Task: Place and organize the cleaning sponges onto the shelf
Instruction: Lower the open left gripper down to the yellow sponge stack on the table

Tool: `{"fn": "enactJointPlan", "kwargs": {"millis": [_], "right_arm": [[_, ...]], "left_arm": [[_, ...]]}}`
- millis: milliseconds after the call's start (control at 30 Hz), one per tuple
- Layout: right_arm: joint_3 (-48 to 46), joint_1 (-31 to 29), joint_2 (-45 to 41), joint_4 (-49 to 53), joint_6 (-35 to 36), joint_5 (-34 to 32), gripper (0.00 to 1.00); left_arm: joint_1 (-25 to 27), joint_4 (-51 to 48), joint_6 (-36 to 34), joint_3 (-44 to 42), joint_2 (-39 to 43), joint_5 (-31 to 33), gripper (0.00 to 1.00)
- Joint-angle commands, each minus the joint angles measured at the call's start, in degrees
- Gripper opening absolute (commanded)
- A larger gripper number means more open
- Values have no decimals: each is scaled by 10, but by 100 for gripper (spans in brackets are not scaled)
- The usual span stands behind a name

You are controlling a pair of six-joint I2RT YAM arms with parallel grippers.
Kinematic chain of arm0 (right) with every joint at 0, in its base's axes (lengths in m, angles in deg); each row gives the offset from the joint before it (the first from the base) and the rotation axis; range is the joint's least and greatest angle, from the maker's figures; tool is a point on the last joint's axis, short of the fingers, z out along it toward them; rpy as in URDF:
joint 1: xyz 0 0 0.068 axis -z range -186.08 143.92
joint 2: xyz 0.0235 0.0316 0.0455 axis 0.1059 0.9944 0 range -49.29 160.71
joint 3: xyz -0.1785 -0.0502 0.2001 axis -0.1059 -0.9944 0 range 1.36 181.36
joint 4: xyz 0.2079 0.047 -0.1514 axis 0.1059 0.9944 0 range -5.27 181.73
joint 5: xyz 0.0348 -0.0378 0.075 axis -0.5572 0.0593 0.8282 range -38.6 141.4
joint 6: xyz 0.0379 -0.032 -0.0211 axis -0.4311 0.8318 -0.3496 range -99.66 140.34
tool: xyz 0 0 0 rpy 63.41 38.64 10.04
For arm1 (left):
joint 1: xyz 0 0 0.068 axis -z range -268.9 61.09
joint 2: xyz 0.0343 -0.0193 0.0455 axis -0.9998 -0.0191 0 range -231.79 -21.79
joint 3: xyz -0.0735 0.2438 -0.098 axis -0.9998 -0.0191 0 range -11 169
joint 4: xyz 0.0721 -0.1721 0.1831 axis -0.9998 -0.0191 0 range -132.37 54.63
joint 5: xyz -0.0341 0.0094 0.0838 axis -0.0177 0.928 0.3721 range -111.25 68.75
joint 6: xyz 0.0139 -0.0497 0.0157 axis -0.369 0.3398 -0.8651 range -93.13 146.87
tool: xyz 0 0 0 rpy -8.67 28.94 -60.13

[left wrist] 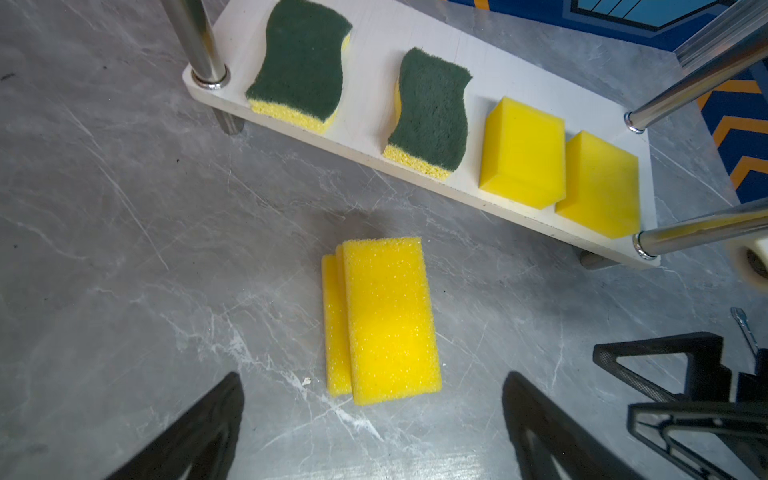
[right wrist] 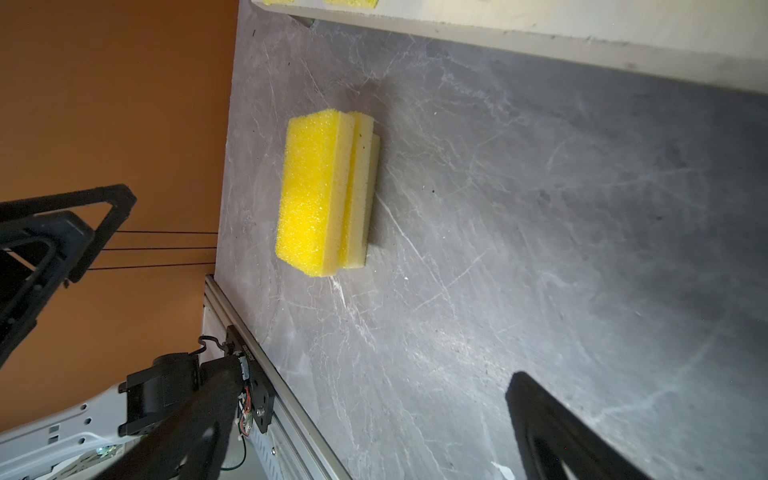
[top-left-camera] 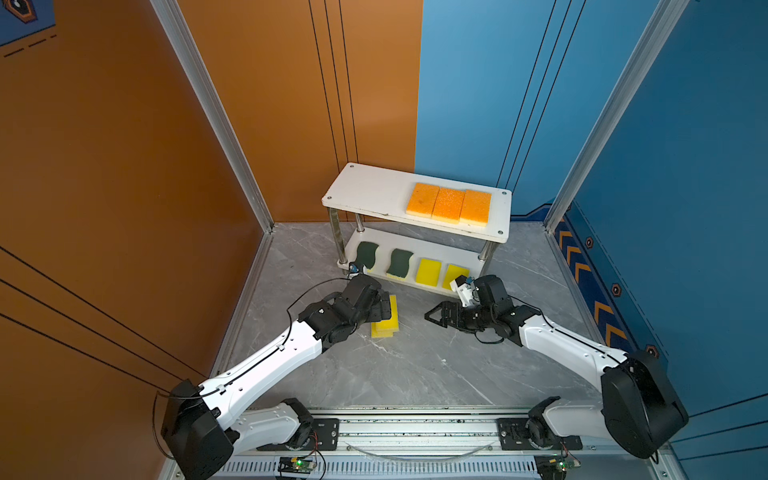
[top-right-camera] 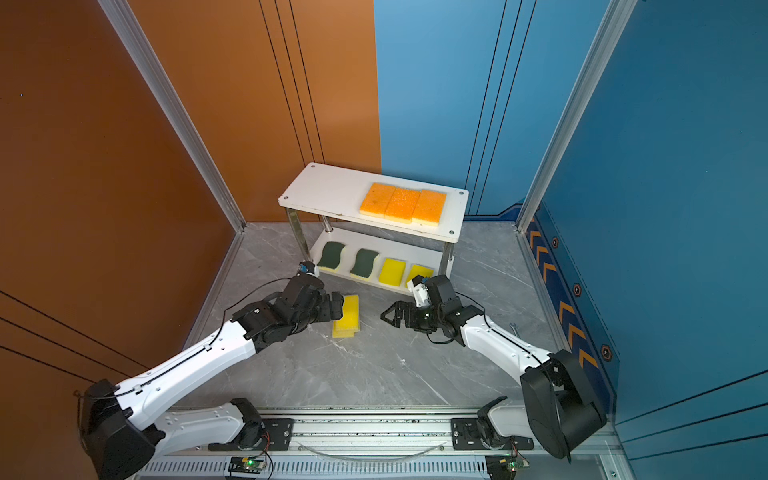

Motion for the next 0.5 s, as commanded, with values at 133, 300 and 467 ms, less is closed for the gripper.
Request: {"fn": "enactJointPlan", "kwargs": {"millis": [133,300,467], "right_arm": [[9,3,6,9,9,-5,100],[5,6,8,6,6,-6,100],[-2,6,14,-7,3,-2,100]], "left_arm": [[29,0,48,-16,-35,17,98],[42,16,64,-27,-66,14,98],[50,31,76,-28,-95,11,98]]}}
